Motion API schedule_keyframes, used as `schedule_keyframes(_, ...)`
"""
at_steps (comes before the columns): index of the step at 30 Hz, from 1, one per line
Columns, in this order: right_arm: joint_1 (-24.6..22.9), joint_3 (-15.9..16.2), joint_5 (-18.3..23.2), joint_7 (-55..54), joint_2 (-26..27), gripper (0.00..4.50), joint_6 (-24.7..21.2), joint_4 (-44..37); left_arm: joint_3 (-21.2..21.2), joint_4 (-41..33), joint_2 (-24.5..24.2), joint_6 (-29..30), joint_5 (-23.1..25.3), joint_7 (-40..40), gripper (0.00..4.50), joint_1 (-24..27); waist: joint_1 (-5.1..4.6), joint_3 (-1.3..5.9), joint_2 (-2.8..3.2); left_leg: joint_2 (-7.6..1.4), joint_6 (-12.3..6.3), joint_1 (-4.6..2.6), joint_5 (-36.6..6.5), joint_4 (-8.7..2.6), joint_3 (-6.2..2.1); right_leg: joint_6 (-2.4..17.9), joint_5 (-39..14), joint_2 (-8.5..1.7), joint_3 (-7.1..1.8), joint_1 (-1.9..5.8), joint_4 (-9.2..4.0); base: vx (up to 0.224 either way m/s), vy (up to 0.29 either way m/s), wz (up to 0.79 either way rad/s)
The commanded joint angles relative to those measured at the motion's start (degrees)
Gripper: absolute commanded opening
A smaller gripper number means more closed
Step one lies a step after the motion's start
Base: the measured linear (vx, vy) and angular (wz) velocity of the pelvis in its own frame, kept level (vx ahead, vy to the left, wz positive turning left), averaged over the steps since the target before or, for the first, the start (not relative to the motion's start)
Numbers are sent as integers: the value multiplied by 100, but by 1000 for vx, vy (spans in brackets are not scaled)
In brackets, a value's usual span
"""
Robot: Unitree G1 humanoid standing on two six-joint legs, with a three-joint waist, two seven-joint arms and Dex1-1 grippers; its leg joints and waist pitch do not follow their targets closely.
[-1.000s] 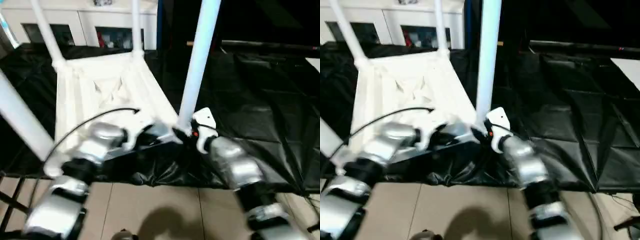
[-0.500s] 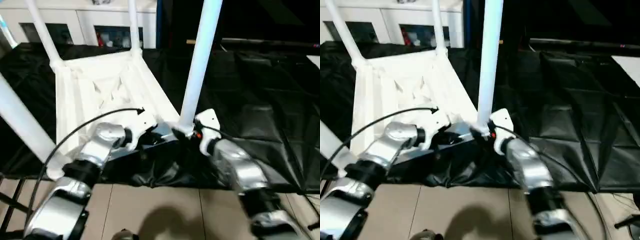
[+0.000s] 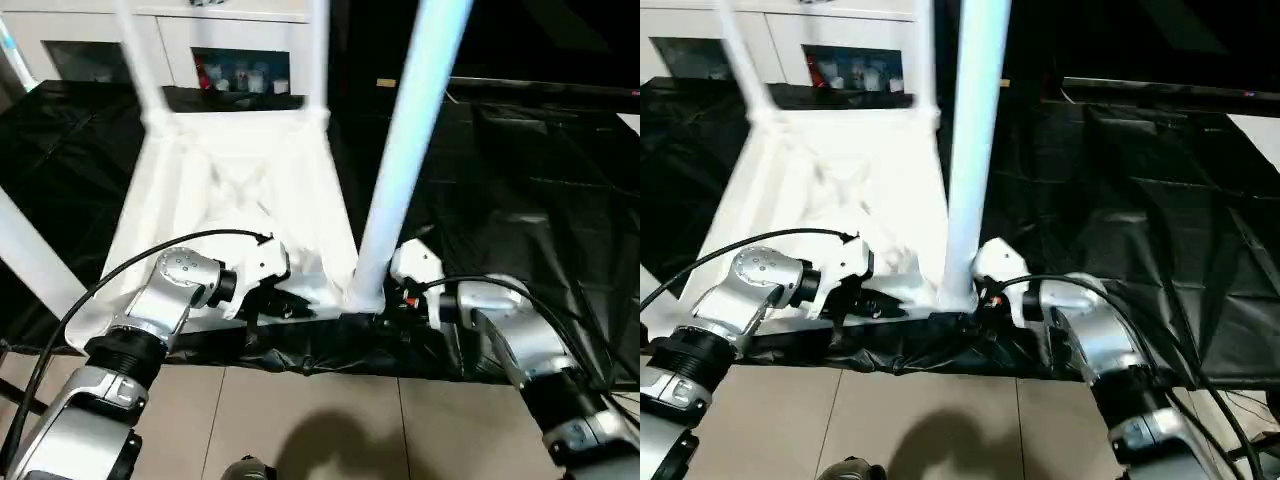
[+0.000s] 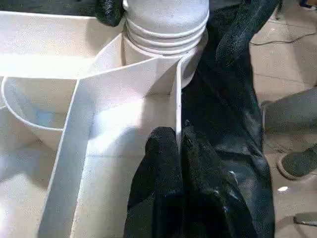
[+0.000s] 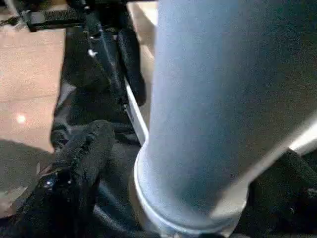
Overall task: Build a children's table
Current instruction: Rotate leg to tighten
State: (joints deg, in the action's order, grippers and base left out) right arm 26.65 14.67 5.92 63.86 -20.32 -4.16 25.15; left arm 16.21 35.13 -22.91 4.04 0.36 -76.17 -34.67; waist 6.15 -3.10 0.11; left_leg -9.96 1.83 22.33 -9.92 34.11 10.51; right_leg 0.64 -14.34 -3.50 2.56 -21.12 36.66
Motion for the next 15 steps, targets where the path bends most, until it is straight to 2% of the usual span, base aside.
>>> schedule_keyframes(1,112,193,52,290,46,412,116,-19,145,-138,68,-66,-46,-163,0,-87,-18,367,-48,-393,-429,-141,-696,-374,-124,1477,284,-544,-265,177,-394,0,0,0)
schedule_keyframes(2,134,209,49,362,56,412,114,7,149,-132,56,-78,-40,-199,0,-92,-12,370,-42,-395,-427,-146,-691,-374,-126,1478,289,-547,-264,176,-395,0,0,0)
schedule_keyframes(3,139,213,45,375,59,387,118,16,149,-128,53,-79,-38,-207,0,-94,-8,370,-39,-397,-432,-146,-684,-373,-125,1482,313,-543,-262,174,-391,0,0,0)
schedule_keyframes(7,164,234,24,433,73,374,143,61,146,-113,38,-84,-34,-243,0,-106,5,373,-43,-396,-449,-146,-652,-369,-122,1510,386,-543,-259,175,-380,0,0,0)
schedule_keyframes(8,176,257,12,499,75,350,137,93,148,-92,22,-105,-27,-261,0,-116,9,375,-40,-395,-448,-145,-655,-366,-122,1507,382,-542,-258,174,-380,0,0,0)
schedule_keyframes(12,167,271,46,591,93,323,98,134,151,-58,-12,-85,-24,-283,0,-132,10,376,-38,-396,-420,-148,-687,-371,-125,1511,345,-541,-258,177,-380,0,0,0)
schedule_keyframes(15,22,141,166,392,172,297,-143,47,44,17,44,44,-28,-28,0,-164,16,378,-31,-398,-420,-150,-684,-371,-125,1517,373,-541,-258,177,-377,0,0,0)
